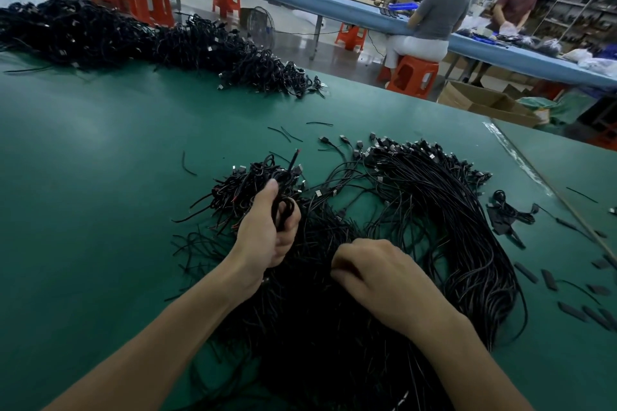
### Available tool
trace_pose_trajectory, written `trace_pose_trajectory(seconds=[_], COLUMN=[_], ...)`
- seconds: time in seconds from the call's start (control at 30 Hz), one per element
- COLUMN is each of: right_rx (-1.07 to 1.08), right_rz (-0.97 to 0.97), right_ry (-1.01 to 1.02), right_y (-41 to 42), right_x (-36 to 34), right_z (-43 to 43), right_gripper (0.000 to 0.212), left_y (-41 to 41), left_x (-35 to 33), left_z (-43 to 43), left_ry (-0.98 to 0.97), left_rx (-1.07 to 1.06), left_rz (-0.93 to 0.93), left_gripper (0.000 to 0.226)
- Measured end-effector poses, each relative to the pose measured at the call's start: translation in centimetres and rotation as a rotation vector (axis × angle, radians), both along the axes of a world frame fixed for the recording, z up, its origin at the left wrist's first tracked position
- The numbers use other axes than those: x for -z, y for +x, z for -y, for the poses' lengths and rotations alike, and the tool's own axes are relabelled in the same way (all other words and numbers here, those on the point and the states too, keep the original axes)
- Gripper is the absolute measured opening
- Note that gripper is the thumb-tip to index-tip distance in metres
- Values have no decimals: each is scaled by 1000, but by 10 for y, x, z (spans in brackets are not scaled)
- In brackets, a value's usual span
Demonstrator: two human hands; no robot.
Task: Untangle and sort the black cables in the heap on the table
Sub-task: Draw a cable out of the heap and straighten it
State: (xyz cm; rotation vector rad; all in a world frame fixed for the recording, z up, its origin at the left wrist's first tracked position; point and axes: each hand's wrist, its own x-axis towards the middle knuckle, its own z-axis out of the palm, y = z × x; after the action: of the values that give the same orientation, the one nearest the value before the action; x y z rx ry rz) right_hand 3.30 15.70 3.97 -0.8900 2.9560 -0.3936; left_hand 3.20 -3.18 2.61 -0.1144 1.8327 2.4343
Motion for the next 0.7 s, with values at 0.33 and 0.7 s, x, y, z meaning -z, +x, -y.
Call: trace_pose_trajectory(seconds=[0.33,0.7], right_rx=[297,51], right_rz=[-219,25], right_ry=[-1055,-975], right_y=[6,24], right_x=[-28,-21], right_z=[11,30], right_gripper=[18,17], left_y=[18,30], left_x=[-13,-29], left_z=[-13,-17], left_ry=[-206,-60], left_rx=[308,113], left_rz=[-181,-356], left_gripper=[47,45])
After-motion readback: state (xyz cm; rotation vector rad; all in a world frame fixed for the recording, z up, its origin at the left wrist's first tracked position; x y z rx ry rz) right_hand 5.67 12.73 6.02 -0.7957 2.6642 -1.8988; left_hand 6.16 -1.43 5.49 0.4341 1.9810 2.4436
